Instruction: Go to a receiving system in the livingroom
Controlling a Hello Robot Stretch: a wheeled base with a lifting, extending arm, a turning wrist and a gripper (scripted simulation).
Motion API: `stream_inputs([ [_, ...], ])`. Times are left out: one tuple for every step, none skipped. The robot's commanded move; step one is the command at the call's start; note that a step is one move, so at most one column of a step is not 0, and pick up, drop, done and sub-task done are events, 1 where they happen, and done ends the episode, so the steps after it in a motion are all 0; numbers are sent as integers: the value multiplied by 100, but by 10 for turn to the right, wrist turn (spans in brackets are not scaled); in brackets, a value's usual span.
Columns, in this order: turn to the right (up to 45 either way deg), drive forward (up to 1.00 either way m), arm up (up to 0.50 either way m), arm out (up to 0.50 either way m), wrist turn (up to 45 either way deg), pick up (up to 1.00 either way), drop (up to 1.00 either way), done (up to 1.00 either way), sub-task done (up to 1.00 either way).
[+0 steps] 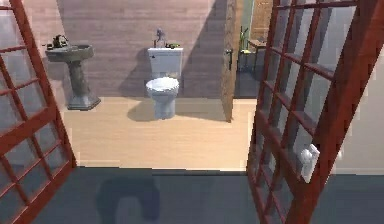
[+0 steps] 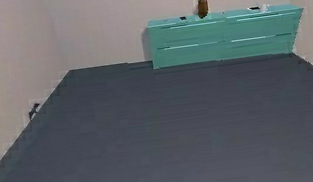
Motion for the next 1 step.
stream_inputs([
  [0,45,0,0,0,0,0,0,0],
])
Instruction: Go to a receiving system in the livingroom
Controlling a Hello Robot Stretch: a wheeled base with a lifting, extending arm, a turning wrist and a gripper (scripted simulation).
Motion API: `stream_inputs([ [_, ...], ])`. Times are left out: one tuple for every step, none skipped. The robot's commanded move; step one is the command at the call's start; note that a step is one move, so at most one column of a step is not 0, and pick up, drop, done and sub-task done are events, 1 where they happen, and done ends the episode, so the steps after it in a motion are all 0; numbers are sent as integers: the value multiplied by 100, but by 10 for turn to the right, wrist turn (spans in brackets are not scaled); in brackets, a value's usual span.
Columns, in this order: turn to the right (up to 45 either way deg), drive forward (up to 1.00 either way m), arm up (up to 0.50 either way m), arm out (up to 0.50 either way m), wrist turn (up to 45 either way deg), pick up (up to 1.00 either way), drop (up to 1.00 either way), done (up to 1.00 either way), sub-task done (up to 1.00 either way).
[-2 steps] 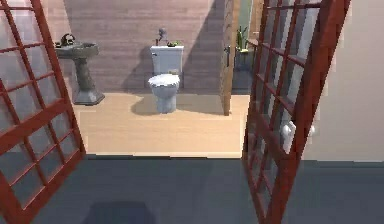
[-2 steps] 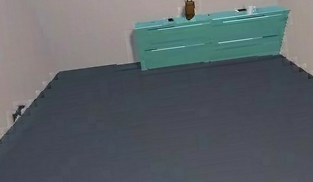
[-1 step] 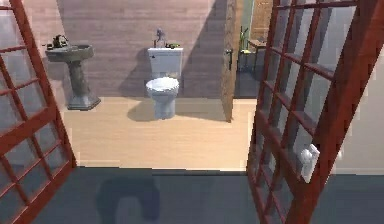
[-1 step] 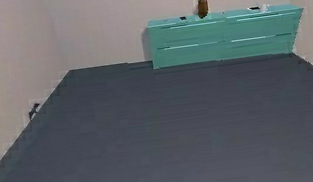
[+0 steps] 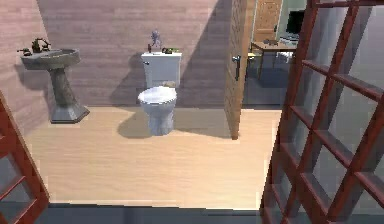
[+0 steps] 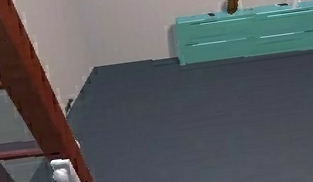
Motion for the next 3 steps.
stream_inputs([
  [30,0,0,0,0,0,0,0,0],
  [-330,0,0,0,0,0,0,0,0],
  [0,5,0,0,0,0,0,0,0],
])
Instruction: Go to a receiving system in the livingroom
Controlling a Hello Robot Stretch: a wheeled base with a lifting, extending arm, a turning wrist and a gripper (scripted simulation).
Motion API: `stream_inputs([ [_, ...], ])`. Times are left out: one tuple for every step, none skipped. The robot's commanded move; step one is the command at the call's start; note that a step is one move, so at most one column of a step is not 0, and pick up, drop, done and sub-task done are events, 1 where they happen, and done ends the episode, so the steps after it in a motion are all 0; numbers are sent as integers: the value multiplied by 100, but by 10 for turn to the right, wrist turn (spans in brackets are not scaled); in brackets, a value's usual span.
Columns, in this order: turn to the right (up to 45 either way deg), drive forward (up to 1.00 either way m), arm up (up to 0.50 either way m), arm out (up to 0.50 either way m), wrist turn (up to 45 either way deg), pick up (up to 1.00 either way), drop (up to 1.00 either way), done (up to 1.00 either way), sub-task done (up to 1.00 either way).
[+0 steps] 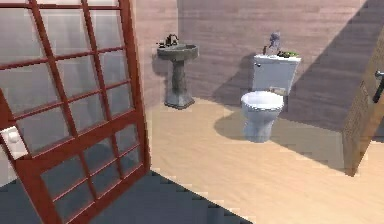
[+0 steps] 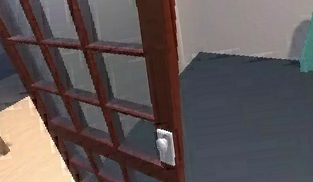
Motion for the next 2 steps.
stream_inputs([
  [300,0,0,0,0,0,0,0,0],
  [0,100,0,0,0,0,0,0,0],
])
